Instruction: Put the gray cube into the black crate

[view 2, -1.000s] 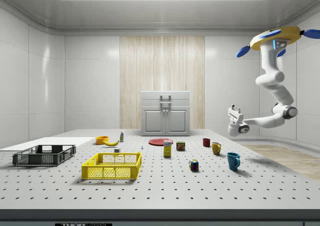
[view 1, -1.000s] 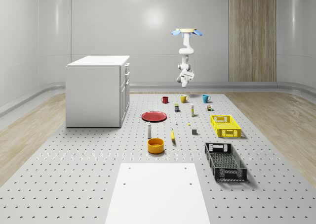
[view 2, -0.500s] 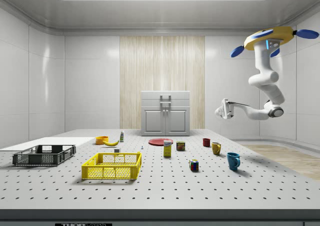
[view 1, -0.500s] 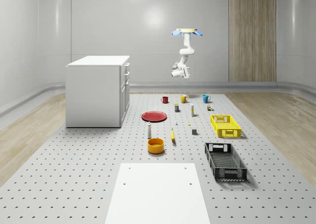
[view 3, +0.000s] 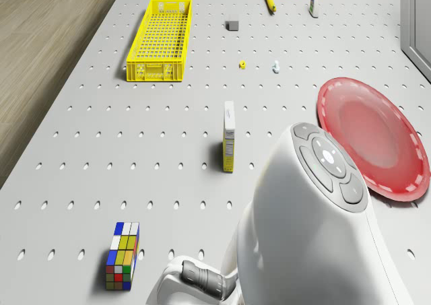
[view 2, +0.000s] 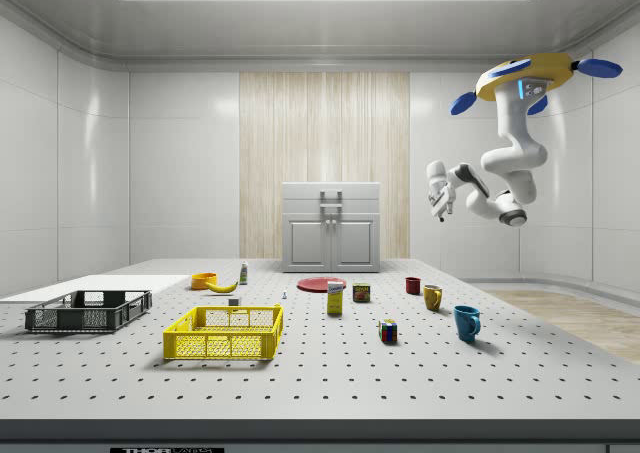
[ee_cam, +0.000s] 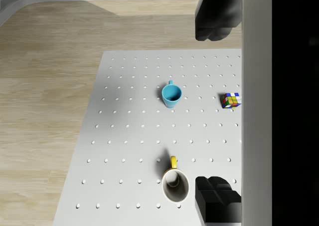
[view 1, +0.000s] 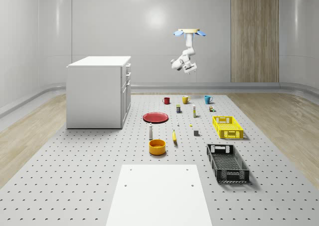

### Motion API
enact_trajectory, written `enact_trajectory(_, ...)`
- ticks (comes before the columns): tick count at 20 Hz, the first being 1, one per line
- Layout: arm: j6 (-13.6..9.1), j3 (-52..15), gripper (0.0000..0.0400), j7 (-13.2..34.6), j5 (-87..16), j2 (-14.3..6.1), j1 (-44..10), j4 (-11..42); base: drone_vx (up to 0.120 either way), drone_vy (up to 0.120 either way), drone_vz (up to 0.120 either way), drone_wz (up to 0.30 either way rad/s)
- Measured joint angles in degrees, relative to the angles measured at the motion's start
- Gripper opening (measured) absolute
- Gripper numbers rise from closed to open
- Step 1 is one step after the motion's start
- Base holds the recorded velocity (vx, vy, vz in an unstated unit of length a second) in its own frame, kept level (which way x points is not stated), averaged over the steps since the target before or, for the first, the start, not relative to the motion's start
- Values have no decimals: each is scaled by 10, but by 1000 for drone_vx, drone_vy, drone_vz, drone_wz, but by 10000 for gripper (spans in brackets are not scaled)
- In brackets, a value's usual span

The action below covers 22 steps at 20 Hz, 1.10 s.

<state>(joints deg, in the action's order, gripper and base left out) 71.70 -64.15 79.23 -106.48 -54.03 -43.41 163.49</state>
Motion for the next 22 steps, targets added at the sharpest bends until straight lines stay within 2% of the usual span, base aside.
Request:
enact_trajectory(4,-33,-37,400,49,-50,-24,-75,17,120,0,0,0)
enact_trajectory(8,-47,-58,400,78,-68,-44,-118,23,120,0,0,0)
enact_trajectory(14,-47,-75,400,100,-71,-67,-150,24,120,0,0,0)
enact_trajectory(22,-32,-88,400,115,-62,-94,-169,23,120,0,0,0)
